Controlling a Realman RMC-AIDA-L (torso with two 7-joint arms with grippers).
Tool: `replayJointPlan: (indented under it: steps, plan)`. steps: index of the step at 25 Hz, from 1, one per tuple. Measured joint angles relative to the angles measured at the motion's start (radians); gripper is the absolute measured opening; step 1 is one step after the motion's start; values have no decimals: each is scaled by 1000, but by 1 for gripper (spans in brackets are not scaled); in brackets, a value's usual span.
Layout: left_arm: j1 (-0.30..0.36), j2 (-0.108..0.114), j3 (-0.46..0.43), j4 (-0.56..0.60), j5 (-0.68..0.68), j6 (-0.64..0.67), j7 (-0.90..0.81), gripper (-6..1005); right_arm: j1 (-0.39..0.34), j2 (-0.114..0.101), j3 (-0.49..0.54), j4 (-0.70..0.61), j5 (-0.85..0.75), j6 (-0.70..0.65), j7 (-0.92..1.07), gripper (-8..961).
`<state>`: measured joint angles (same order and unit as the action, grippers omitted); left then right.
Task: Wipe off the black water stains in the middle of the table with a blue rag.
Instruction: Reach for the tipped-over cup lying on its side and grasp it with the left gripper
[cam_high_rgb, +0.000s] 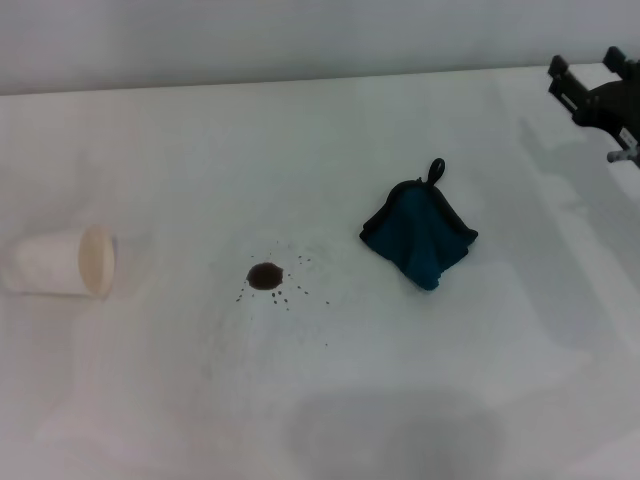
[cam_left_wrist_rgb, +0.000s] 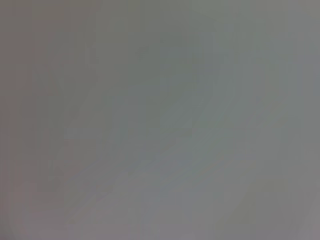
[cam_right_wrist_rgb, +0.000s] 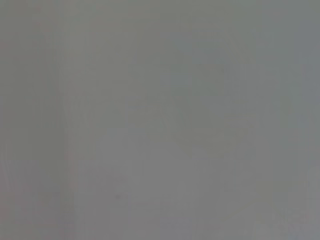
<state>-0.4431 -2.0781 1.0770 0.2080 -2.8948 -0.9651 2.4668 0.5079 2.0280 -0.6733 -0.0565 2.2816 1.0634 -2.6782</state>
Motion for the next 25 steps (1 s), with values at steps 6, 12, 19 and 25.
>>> replayJointPlan:
  steps: [6,12,19,25]
  plan:
    - [-3,0,-3,4,-32,-6,0,877,1,0,0,3,31,1,7,795]
    - [-2,-3,-90,-5,-33,-5,-26,877,1,0,0,24,32,3,8,794]
    - [2,9,-120,14,33,-12,-125,877,-6,0,0,27,32,7,9,794]
    - [1,70,-118,102,425,-20,-441,878,-6,-1,0,27,32,3,9,794]
